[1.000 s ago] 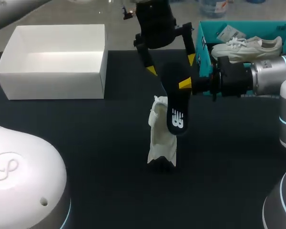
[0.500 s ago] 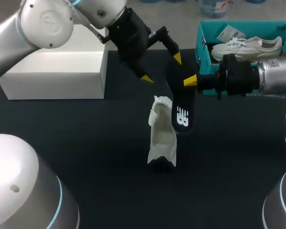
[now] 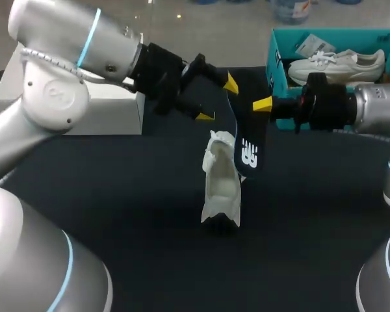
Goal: Take the shoe out of the shoebox, open the shoe tongue, remove and reinsert the insole, then place the shoe into the shoebox
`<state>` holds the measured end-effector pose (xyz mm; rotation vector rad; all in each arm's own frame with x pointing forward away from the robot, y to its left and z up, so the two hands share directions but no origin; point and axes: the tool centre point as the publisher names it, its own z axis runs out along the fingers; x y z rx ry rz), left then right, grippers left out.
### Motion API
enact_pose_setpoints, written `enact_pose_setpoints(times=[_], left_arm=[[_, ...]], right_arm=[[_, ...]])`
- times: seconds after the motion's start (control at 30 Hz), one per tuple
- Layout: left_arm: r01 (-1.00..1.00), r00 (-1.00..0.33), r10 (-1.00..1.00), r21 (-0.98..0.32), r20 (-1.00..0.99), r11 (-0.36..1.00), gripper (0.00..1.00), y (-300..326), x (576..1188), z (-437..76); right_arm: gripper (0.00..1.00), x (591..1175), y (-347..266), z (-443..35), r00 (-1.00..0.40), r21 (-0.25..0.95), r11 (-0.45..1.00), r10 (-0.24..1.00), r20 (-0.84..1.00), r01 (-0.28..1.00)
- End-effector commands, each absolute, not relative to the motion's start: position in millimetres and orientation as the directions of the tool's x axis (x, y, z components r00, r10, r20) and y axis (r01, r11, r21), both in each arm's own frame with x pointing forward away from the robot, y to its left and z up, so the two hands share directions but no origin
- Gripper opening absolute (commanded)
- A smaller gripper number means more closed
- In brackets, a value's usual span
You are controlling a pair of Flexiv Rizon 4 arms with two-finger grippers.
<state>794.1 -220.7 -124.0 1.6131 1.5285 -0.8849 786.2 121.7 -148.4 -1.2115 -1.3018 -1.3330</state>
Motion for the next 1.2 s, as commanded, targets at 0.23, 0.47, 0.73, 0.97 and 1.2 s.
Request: enact_pose_setpoints(times=[0.23,0.47,0.73,0.97,1.2], left_arm=[[0.991,0.133,0.026,0.133,-0.991,-0.004,0.5,-230.2,790.0,-129.3],[0.984,0.179,0.004,0.179,-0.984,0.001,0.31,-239.9,786.6,-128.1],[0.981,0.195,0.059,0.195,-0.979,0.007,0.34,-241.5,786.2,-135.5],[0.982,0.185,0.093,0.187,-0.978,0.018,0.23,-245.1,788.3,-139.9],[0.982,0.184,0.094,0.187,-0.978,0.02,0.19,-252.4,787.3,-140.5]], right_arm=[[0.0,790.9,130.4,-148.3,-0.127,0.127,-0.034,0.029,0.992,0.991],[0.0,792.3,134.6,-147.4,-0.127,0.128,-0.026,0.018,0.992,0.991],[0.0,790.5,136.1,-148.1,-0.125,0.126,-0.033,0.014,0.992,0.992],[0.0,788.5,139.3,-149.2,-0.126,0.126,-0.03,0.009,0.992,0.992],[0.0,785.6,142.9,-149.5,-0.126,0.126,-0.021,0.006,0.992,0.992]])
